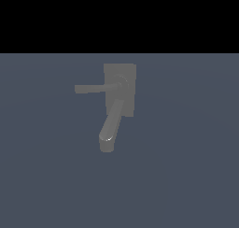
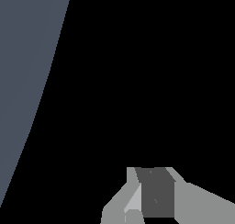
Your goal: Turn on the faucet by rotating a designated handle.
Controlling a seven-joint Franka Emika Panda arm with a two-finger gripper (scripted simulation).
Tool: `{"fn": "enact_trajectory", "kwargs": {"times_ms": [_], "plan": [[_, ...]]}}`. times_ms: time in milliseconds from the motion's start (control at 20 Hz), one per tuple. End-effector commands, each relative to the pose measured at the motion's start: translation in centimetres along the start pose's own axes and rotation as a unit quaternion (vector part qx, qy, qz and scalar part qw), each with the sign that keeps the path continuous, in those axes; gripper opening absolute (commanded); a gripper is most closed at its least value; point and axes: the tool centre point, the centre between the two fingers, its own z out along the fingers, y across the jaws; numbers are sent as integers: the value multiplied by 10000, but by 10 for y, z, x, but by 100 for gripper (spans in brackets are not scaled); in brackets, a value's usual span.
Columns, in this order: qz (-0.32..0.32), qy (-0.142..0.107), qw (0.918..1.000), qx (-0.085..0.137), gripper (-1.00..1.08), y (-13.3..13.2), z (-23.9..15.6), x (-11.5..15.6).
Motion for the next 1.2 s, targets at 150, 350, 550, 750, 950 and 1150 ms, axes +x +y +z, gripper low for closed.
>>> {"fn": "enact_trajectory", "kwargs": {"times_ms": [150, 350, 550, 750, 950, 1150], "plan": [[-197, 426, 9960, -756, -100, 28, -41, 41], [-491, 785, 9885, -1196, -100, 29, -73, 79], [-890, 1171, 9773, -1527, -100, 11, -103, 121], [-1377, 1574, 9624, -1732, -100, -25, -129, 164], [-1936, 1978, 9439, -1801, -100, -80, -150, 203], [-2545, 2368, 9216, -1727, -100, -152, -166, 234]]}}
